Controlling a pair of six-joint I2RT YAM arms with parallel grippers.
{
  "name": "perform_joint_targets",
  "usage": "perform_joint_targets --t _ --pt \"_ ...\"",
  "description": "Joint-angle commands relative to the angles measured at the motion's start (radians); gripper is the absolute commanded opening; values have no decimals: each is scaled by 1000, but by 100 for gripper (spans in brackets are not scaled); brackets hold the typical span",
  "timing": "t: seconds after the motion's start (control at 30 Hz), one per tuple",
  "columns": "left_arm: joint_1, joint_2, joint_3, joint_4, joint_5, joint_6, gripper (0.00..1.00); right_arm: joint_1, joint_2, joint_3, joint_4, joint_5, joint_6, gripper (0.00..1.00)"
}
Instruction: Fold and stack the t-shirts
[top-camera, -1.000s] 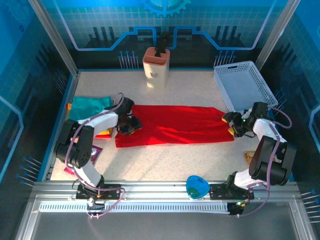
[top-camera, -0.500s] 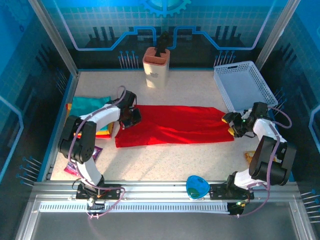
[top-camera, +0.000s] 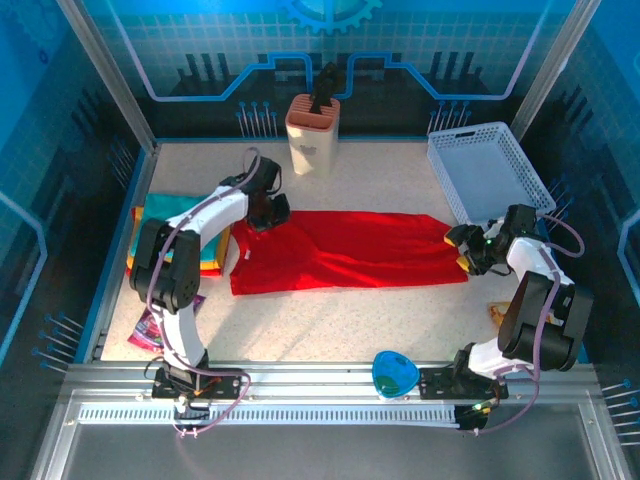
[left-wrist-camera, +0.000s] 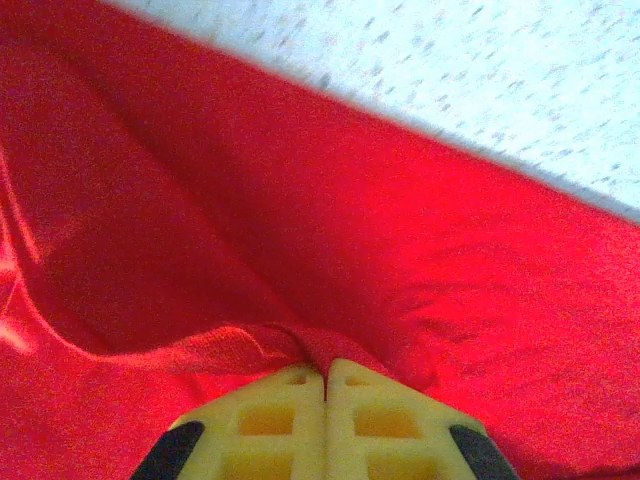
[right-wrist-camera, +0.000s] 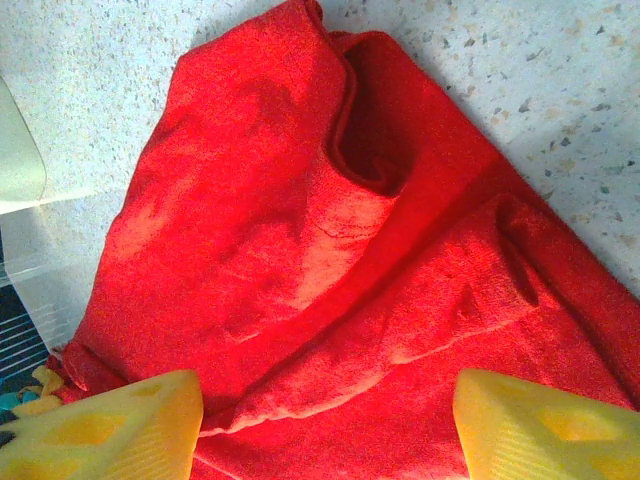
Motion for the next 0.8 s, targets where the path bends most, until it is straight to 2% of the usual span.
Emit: perform_joint_targets --t 0.0,0.2,0.23,0.27,0.3,0.33,0.43,0.6,0.77 --pt "-6 58 98 -86 -44 65 0 -17 8 0 -21 -11 -21 70" --pt "9 145 210 -128 -50 77 0 -15 -4 18 -50 -6 -47 78" --pt "12 161 228 -142 -44 79 5 -13 -6 18 -52 -11 -48 79" --pt "12 172 237 -149 -41 81 18 -9 -7 18 -56 -10 -50 81" --pt "12 179 237 -149 -37 82 34 -3 -10 14 -61 -9 -50 82" --pt "12 180 229 -146 -34 82 44 4 -15 9 -62 -1 -50 83" --pt "11 153 185 -136 -38 76 53 25 -25 -16 -58 24 -43 86" --pt "-13 41 78 -133 -59 74 56 51 -6 -44 -18 54 -16 86" --pt "-75 -70 -64 -135 -76 52 56 102 31 -24 8 103 14 86"
